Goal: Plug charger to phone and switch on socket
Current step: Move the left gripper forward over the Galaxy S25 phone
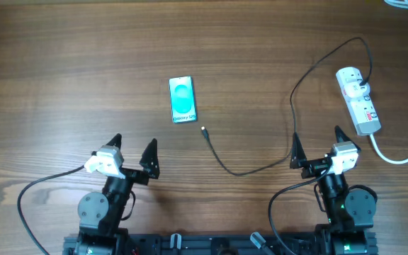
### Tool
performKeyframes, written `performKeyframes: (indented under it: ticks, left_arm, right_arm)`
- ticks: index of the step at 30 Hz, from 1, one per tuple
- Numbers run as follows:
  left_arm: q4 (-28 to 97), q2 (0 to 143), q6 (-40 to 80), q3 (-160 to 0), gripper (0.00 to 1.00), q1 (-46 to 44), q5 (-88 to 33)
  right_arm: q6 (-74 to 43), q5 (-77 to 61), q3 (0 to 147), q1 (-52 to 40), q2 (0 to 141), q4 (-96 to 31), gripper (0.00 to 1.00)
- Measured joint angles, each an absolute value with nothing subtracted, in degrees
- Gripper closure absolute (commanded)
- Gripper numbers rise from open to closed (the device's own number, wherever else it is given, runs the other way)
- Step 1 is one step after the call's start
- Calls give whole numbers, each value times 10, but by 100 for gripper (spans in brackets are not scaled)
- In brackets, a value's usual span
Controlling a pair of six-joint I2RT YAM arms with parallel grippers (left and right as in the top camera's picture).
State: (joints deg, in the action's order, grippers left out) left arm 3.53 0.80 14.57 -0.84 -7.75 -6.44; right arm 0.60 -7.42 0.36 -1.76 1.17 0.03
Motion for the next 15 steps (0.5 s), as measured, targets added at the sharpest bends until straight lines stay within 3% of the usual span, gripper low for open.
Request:
performKeyframes:
  ticks: [6, 9, 15]
  left_arm:
    - [29, 8, 145, -11, 0, -77, -68]
    - [95, 9, 153, -54, 0, -77, -83]
    - [257, 97, 165, -298, 0, -77, -93]
  right_arm:
    - [6, -74, 4, -18, 12, 0, 0]
    - [6, -74, 4, -18, 12, 0, 0]
    - [8, -74, 4, -18, 12, 0, 0]
